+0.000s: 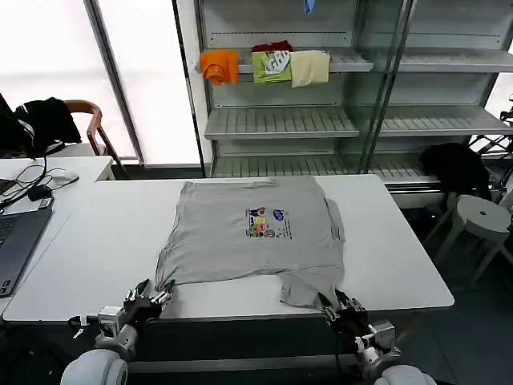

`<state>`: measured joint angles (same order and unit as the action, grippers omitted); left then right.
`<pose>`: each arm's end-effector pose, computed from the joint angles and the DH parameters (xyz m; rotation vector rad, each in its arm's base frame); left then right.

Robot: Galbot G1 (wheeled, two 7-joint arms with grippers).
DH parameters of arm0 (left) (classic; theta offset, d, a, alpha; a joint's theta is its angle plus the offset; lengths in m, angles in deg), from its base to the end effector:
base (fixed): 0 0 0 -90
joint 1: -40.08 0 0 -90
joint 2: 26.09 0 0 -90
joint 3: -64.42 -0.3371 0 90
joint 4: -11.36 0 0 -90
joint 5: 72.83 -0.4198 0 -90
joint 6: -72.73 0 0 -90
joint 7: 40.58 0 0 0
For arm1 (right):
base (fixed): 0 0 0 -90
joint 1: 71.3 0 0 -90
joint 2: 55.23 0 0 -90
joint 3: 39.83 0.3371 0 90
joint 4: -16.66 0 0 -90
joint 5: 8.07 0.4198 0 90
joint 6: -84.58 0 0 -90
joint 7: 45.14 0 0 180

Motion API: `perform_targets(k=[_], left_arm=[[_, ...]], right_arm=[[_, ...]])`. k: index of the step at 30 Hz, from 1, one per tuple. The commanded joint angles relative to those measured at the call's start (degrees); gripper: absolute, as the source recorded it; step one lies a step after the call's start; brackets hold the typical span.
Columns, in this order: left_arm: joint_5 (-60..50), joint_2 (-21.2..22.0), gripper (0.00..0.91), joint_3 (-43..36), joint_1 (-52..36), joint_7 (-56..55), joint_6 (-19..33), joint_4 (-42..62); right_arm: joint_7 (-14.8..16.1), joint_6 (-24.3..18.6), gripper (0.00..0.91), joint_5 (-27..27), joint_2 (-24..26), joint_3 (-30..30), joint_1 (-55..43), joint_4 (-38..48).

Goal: Fold and organize the clothes.

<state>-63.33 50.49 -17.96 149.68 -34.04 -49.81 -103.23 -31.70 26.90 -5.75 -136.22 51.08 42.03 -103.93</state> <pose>0.3074 0.0869 -0.2647 -0.0793 -2.6717 -0.0869 0.2839 -0.0250 -0.2542 0.3528 -2.6689 0.0936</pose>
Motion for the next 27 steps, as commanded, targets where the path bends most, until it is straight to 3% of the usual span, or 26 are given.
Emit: perform_targets(k=[1,11,17,27], left_arm=[[0.26,0.09,0.000,0.01,-0.20,0.73,0.05,0.46],[5.46,0.24,0.000,0.76,-3.42,1.27,3.34,0.55],[7.72,0.60,0.010,0.67,-9.25,2.10,3.07,0.93],[10.24,2.61,0.010,-0.61,-19.96,0.83,2.60,8.77]], right_arm=[[-0.06,-0.01,0.000,0.05,-0.12,-0.01,-0.41,0.13],[-1.51,-3.56,0.000,5.53,-1.47,0.33,-4.29,-0.20],[-2.29,-2.54,0.000,6.56,-1.95,0.57,-12.00,0.77],[-2.78,-1.28,0.000,6.45,-2.73,-0.33,-26.50,14.51]])
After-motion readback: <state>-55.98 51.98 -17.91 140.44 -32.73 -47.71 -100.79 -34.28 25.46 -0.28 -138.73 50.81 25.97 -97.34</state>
